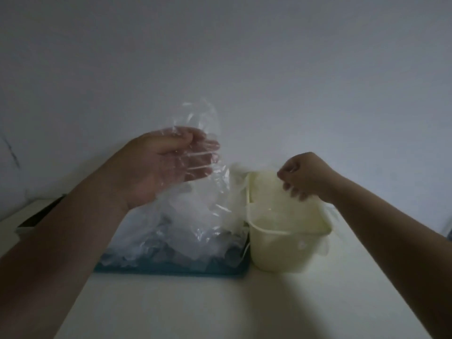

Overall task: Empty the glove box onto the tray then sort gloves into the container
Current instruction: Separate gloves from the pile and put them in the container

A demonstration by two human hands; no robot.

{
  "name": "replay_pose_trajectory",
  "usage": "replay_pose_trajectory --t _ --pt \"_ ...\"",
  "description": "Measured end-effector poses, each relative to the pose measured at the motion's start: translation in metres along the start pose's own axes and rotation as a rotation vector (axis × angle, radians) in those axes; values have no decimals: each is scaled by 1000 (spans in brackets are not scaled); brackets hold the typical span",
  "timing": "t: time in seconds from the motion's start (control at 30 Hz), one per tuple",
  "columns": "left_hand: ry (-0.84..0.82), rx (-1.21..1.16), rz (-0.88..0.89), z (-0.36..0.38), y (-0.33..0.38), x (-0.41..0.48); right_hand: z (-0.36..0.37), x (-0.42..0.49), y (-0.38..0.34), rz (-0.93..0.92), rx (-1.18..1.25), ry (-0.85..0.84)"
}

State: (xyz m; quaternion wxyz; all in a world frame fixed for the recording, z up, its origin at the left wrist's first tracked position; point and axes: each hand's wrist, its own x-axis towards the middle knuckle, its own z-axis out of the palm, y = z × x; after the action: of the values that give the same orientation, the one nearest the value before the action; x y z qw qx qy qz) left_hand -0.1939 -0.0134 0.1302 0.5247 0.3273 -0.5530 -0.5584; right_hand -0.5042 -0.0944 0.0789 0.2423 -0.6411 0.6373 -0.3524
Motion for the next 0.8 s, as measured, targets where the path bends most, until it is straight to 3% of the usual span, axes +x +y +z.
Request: replay_pose_trajectory --t 0.17,0.23,0.33,0.43,0.5,0.57,0.7,0.8 --pt "-174 -57 -55 38 2 25 26 21 19 29 -130 45" --pt "-201 -67 -113 50 -11 45 21 28 20 48 -32 64" --pt "-117 5 -236 65 -45 79 -2 35 17 53 187 127" --pt "-15 92 -381 79 -79 108 -34 24 13 -28 87 364" --pt "17 115 -465 90 -97 122 -47 7 9 -105 79 393" --pt "29 205 -489 101 -109 129 -49 -15 0 -173 22 237" --pt "133 273 -464 110 -114 136 -19 -51 -27 -99 -305 -339" --pt "245 208 -355 97 -104 132 14 -48 -23 -49 -586 -528"
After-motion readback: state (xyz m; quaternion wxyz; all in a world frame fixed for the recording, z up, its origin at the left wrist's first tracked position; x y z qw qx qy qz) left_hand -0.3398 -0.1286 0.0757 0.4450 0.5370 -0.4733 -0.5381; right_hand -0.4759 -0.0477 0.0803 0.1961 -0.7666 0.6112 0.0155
